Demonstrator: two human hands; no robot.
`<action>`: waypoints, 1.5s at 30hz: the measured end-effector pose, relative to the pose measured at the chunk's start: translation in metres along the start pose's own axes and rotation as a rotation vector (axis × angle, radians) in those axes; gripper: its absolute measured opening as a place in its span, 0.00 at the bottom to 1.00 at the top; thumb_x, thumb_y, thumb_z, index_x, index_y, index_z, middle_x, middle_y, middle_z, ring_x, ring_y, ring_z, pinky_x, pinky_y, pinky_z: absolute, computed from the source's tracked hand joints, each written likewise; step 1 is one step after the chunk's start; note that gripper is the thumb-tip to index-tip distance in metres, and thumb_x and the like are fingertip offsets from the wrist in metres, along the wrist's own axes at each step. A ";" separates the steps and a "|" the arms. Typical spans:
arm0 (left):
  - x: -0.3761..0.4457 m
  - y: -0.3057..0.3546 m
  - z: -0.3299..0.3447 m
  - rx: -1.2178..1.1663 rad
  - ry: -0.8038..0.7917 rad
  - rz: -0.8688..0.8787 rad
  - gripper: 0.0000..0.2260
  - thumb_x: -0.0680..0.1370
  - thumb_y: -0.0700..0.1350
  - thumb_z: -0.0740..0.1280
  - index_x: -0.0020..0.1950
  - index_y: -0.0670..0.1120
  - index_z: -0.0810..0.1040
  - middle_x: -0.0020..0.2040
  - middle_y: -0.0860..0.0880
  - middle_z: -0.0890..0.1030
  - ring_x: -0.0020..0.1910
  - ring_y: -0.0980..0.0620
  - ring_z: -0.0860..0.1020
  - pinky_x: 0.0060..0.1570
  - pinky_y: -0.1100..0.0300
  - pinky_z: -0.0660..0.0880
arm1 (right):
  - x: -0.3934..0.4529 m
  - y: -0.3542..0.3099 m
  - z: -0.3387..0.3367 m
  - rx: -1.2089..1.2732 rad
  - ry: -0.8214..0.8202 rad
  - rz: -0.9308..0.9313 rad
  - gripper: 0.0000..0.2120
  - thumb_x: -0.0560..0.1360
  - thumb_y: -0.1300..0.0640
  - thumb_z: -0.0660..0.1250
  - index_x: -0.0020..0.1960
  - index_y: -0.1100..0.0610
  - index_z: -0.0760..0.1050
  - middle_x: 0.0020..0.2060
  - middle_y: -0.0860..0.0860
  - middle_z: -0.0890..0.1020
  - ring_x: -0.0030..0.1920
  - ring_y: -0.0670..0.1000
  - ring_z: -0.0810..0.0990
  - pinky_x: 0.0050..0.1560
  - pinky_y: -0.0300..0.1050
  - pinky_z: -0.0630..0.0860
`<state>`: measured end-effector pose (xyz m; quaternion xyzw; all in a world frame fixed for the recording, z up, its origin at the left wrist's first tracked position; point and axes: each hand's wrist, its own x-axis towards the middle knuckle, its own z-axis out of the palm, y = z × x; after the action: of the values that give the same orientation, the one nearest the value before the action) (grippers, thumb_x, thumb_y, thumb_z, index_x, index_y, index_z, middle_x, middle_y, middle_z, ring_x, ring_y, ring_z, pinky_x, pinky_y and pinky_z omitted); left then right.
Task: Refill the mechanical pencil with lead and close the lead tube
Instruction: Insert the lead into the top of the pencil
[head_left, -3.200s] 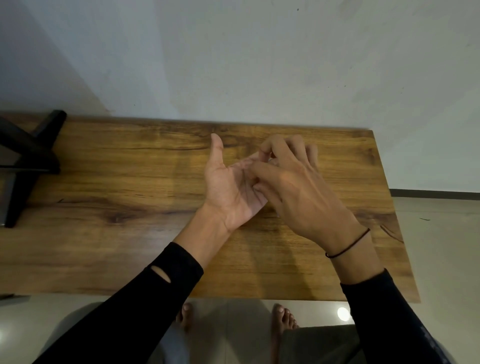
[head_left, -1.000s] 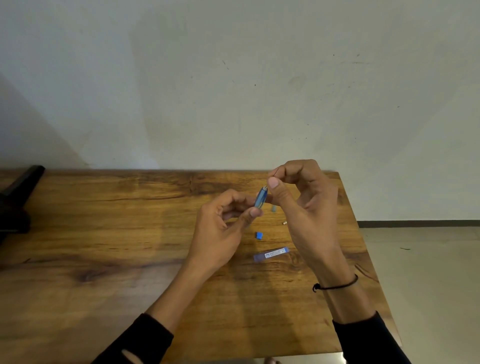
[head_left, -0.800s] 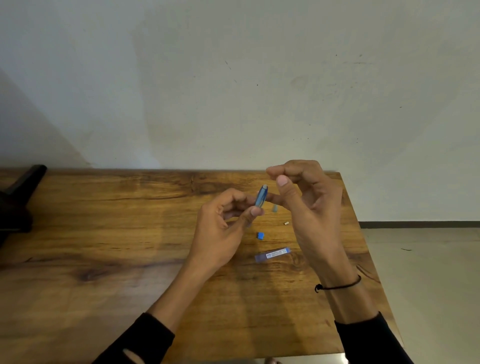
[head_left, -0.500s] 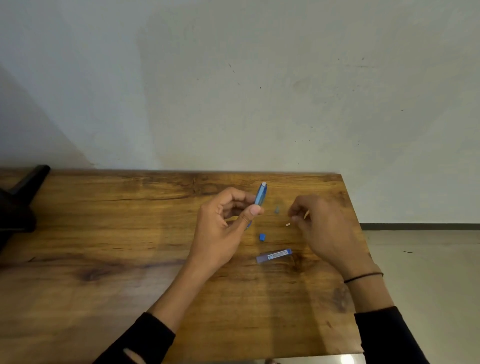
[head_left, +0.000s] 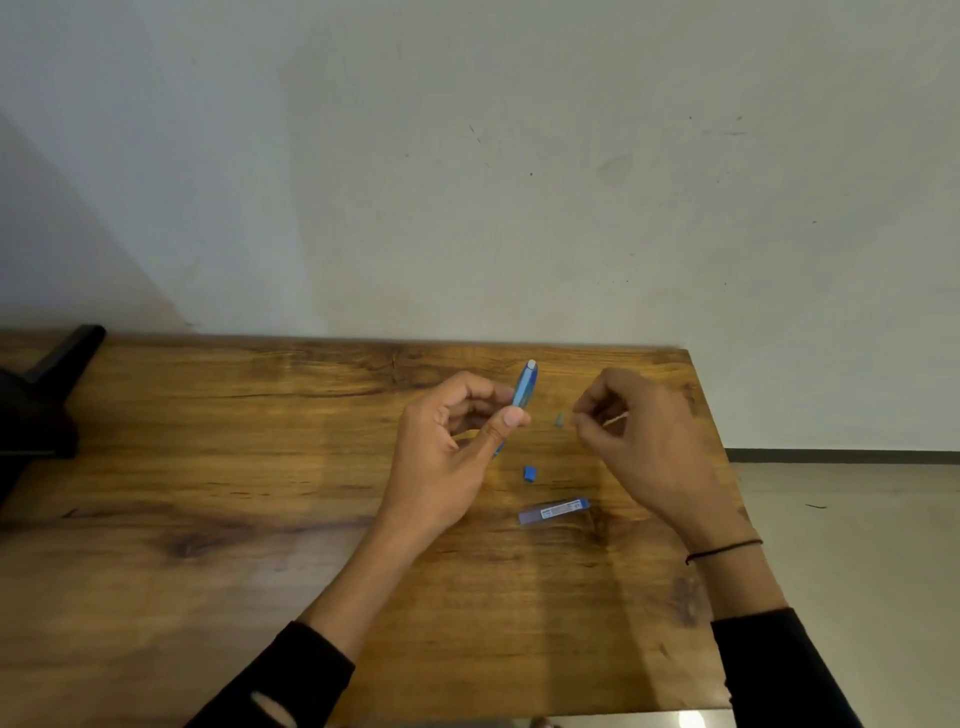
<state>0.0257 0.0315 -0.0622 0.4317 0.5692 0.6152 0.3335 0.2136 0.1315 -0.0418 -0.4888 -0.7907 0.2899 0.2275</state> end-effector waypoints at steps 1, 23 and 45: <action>0.000 -0.001 0.000 0.003 0.000 -0.004 0.05 0.78 0.45 0.78 0.52 0.51 0.85 0.48 0.46 0.90 0.50 0.46 0.89 0.52 0.48 0.86 | 0.001 -0.006 -0.003 0.142 0.049 -0.001 0.08 0.76 0.63 0.76 0.44 0.52 0.81 0.38 0.45 0.85 0.40 0.46 0.84 0.40 0.37 0.82; -0.002 -0.011 0.003 0.109 -0.023 0.012 0.04 0.79 0.41 0.77 0.52 0.48 0.86 0.47 0.53 0.89 0.48 0.52 0.88 0.46 0.63 0.83 | -0.004 -0.046 -0.019 0.599 -0.001 -0.228 0.17 0.79 0.70 0.74 0.59 0.54 0.74 0.46 0.54 0.83 0.49 0.57 0.85 0.41 0.53 0.89; -0.007 -0.008 -0.004 0.407 -0.014 0.229 0.05 0.79 0.39 0.77 0.54 0.45 0.89 0.48 0.52 0.88 0.49 0.53 0.86 0.48 0.50 0.84 | -0.004 -0.038 -0.033 0.427 -0.103 -0.044 0.19 0.73 0.71 0.78 0.54 0.54 0.74 0.40 0.51 0.84 0.42 0.51 0.86 0.43 0.49 0.88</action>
<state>0.0241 0.0249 -0.0711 0.5561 0.6265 0.5184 0.1715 0.2122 0.1228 0.0080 -0.3968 -0.7325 0.4701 0.2915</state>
